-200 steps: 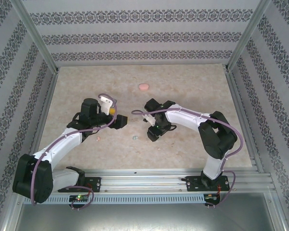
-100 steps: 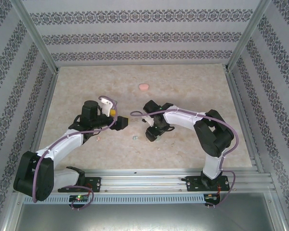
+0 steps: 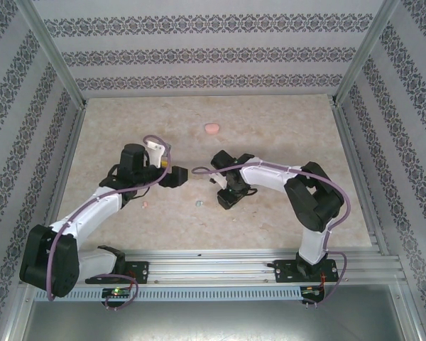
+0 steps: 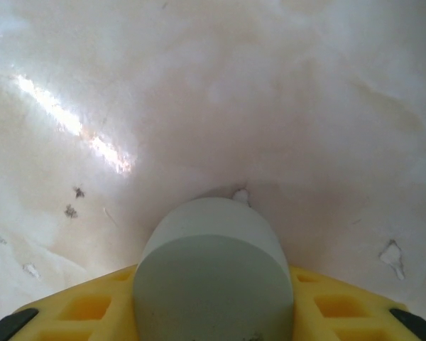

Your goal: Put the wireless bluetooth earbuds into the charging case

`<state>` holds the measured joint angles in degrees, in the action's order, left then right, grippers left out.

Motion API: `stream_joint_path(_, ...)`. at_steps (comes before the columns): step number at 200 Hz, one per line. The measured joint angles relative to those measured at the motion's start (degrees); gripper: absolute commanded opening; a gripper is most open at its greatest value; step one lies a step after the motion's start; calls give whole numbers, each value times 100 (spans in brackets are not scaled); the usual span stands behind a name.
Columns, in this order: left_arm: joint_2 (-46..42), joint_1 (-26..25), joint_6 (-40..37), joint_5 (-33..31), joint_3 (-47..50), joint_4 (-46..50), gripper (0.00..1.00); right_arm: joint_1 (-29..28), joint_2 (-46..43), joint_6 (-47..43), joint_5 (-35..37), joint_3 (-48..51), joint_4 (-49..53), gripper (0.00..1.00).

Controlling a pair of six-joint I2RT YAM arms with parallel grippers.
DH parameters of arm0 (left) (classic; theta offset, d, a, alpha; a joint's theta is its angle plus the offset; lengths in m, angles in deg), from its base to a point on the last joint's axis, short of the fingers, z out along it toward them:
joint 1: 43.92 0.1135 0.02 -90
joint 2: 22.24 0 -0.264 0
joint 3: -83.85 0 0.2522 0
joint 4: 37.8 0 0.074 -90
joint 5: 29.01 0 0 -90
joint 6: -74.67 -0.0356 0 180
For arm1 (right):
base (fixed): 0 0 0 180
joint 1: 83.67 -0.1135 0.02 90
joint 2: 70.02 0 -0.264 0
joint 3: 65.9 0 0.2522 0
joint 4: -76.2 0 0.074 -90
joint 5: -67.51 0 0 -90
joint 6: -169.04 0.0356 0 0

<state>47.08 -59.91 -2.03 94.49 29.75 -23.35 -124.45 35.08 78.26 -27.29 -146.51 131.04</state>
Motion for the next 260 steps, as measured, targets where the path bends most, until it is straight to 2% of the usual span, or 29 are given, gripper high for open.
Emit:
stream_joint_path(47, 144, 138, 765, 289, -1056, 839, 82, 0, -1016, -114, -76, -175, 31, 41)
stream_joint_path(91, 697, 133, 1174, 1298, -1980, 1766, 75, 0, -1676, -245, -457, -632, -369, 40)
stream_joint_path(122, 848, 48, 1425, 1978, -2157, 2142, 71, -20, -1801, -262, -813, -693, -695, 39)
stream_joint_path(162, 887, -39, 1910, 2586, -2179, 2107, 66, -203, -1843, -374, -970, -710, -911, 39)
stream_joint_path(228, 1117, -146, 2083, 2732, -2184, 2098, 66, -326, -2114, -520, -968, -715, -1128, 38)
stream_joint_path(260, 1156, -269, 2124, 2778, -2186, 2090, 56, -328, -2114, -557, -970, -715, -1134, 38)
